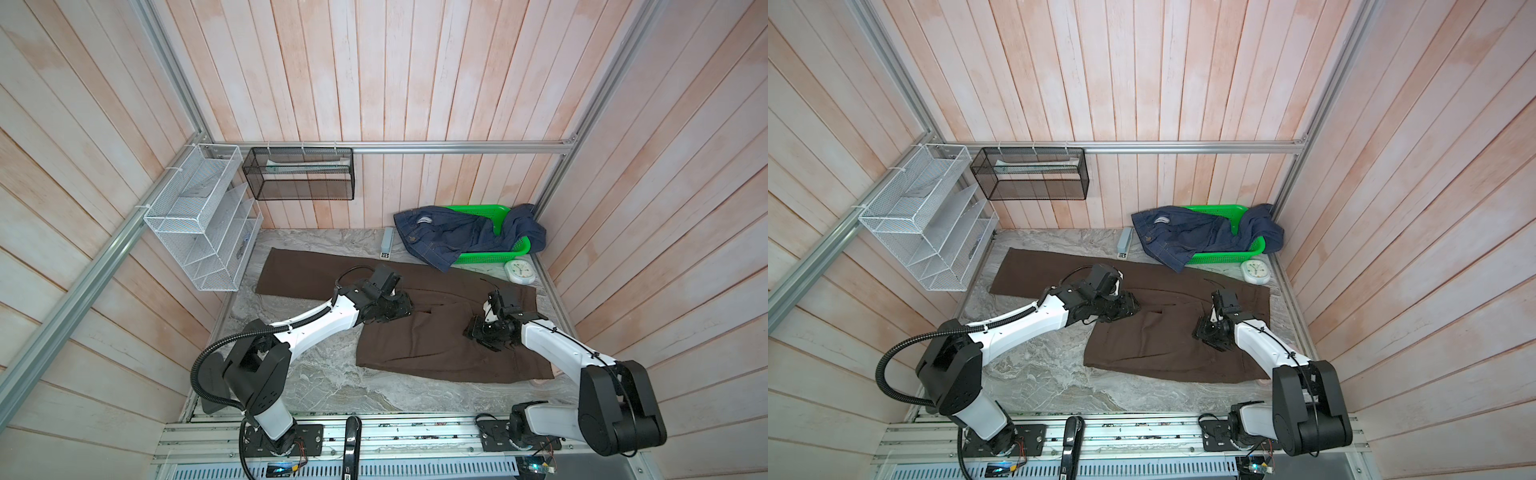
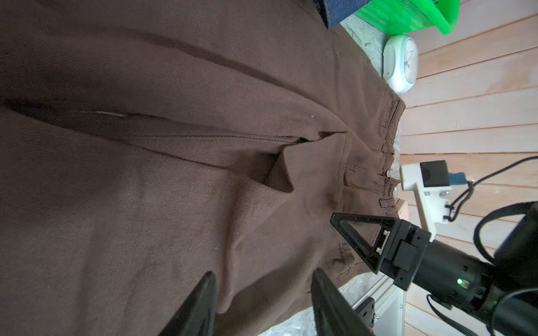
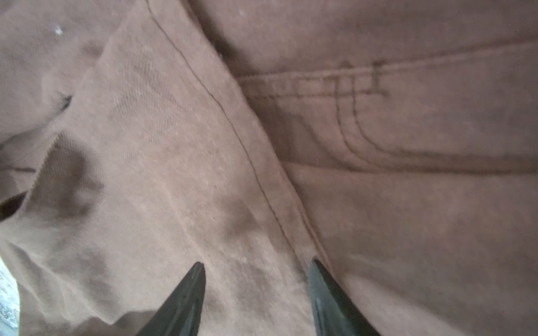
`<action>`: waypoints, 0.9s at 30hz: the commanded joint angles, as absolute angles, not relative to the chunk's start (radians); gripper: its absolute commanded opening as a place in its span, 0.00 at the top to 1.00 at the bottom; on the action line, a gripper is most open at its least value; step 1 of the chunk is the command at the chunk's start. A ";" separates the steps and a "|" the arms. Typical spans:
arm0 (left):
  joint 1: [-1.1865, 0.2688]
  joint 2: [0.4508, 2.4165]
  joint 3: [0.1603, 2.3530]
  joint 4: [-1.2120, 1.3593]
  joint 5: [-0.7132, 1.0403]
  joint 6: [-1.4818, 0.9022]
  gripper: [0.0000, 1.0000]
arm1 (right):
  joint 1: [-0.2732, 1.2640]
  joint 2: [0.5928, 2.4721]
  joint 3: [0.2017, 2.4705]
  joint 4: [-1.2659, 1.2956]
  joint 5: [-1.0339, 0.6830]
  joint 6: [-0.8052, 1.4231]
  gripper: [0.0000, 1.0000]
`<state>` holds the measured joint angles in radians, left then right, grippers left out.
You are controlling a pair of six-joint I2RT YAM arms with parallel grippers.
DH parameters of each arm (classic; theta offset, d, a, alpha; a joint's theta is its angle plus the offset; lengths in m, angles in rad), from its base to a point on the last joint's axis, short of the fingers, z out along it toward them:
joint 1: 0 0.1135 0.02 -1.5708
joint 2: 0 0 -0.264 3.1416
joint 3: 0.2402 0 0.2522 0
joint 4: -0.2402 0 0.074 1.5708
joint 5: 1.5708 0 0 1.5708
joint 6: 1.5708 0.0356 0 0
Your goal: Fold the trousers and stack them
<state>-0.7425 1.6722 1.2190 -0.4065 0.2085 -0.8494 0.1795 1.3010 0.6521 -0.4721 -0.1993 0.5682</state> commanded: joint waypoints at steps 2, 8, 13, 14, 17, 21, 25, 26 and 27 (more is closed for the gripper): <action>-0.746 1.666 1.244 -0.405 0.212 -0.835 0.45 | 0.174 1.242 0.653 -0.525 -0.154 0.545 0.38; -0.746 1.666 1.244 -0.405 0.213 -0.834 0.44 | 0.174 1.217 0.654 -0.564 -0.117 0.572 0.33; -0.746 1.657 1.239 -0.412 0.209 -0.829 0.44 | 0.170 1.264 0.644 -0.561 -0.114 0.588 0.32; -0.744 1.654 1.237 -0.413 0.208 -0.828 0.44 | 0.169 1.276 0.637 -0.553 -0.127 0.588 0.32; -0.741 1.643 1.230 -0.413 0.207 -0.828 0.44 | 0.169 1.293 0.615 -0.520 -0.190 0.589 0.40; -0.736 1.625 1.219 -0.416 0.204 -0.824 0.44 | 0.190 1.269 0.625 -0.511 -0.239 0.584 0.62; -0.726 1.598 1.203 -0.416 0.199 -0.821 0.44 | 0.253 1.267 0.683 -0.551 -0.218 0.594 0.91; -0.722 1.591 1.198 -0.416 0.196 -0.821 0.44 | 0.274 1.271 0.699 -0.550 -0.214 0.600 0.95; -0.717 1.581 1.192 -0.416 0.195 -0.819 0.44 | 0.303 1.281 0.719 -0.551 -0.211 0.608 0.99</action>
